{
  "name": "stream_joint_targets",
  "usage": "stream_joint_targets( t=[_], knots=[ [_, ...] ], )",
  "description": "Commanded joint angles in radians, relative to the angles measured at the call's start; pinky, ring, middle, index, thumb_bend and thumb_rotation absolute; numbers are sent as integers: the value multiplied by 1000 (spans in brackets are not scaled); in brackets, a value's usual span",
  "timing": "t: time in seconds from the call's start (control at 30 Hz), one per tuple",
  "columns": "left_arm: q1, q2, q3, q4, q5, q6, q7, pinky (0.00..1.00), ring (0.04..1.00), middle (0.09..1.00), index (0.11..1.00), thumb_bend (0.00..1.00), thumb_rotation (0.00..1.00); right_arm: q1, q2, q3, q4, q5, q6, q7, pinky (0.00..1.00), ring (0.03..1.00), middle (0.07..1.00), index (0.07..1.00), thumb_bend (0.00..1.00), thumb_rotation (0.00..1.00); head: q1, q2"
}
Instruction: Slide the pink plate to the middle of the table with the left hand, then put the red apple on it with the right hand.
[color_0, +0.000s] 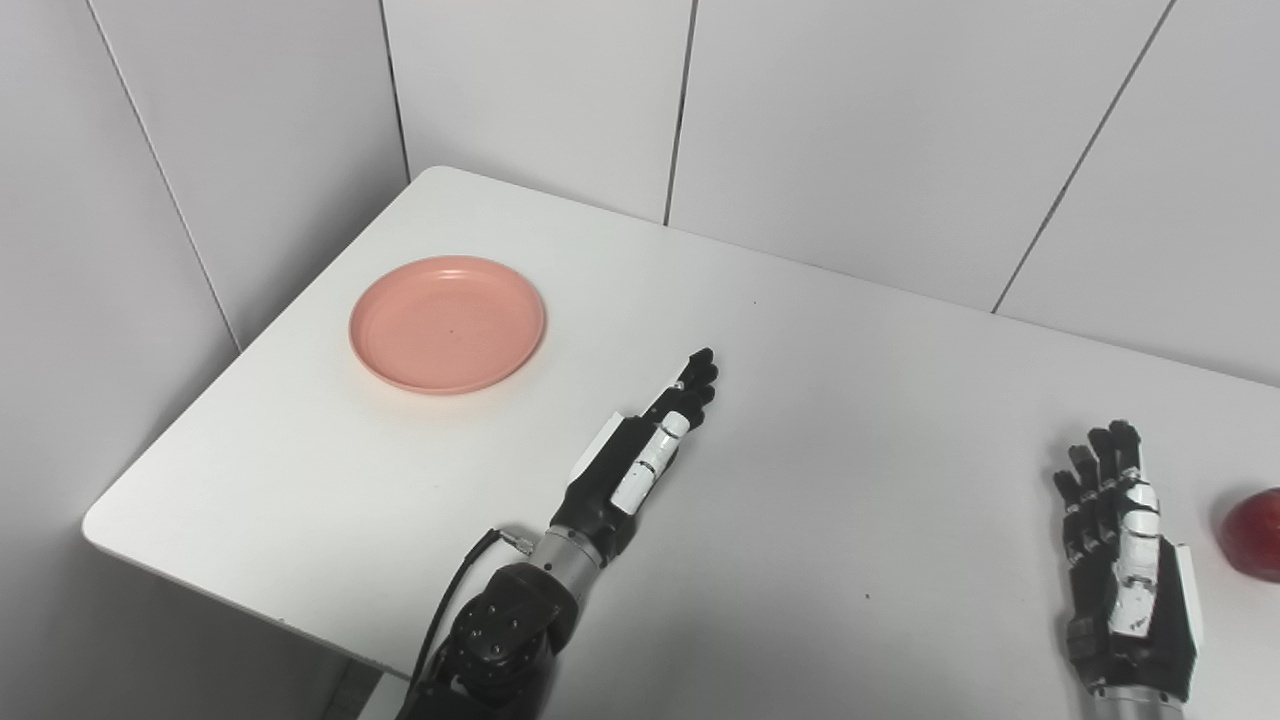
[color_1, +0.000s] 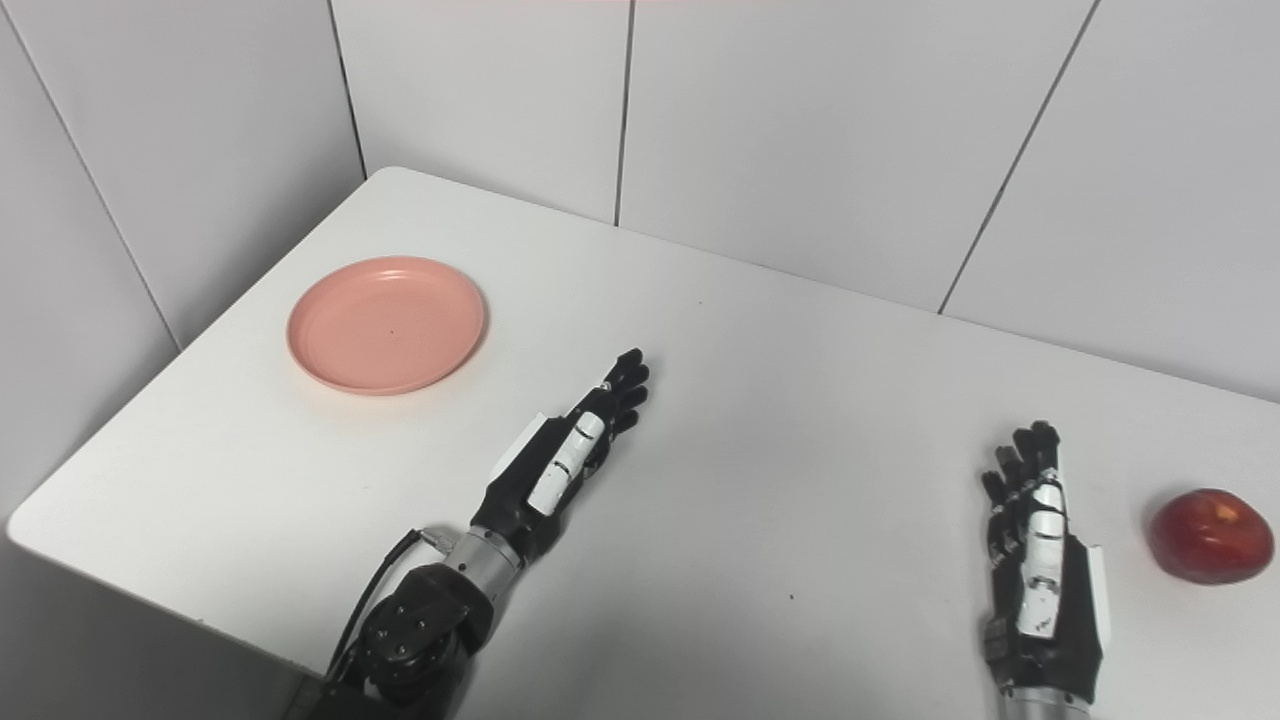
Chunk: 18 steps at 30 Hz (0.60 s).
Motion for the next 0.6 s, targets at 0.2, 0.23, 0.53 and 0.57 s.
stream_joint_targets(
  t=[0.2, 0.23, 0.53, 0.57],
  knots=[
    [1, 22, 29, -89, -42, 38, -7, 983, 965, 971, 964, 518, 1000, 52, -2, -3, 109, 1, -49, 19, 1000, 1000, 1000, 1000, 232, 1000, 3, -4],
    [-2, 22, 33, -95, -46, 41, -7, 979, 963, 968, 960, 519, 1000, 51, -2, -3, 112, 2, -52, 21, 1000, 1000, 1000, 1000, 232, 1000, 4, -6],
    [-44, 38, 66, -157, -83, 102, -11, 959, 939, 935, 921, 537, 1000, 49, 2, -4, 111, -2, -45, 16, 1000, 1000, 1000, 1000, 215, 1000, 9, -15],
    [-48, 40, 67, -159, -85, 106, -11, 960, 935, 934, 920, 538, 1000, 49, 2, -4, 111, -2, -44, 15, 1000, 1000, 1000, 1000, 212, 1000, 9, -15]
  ],
)
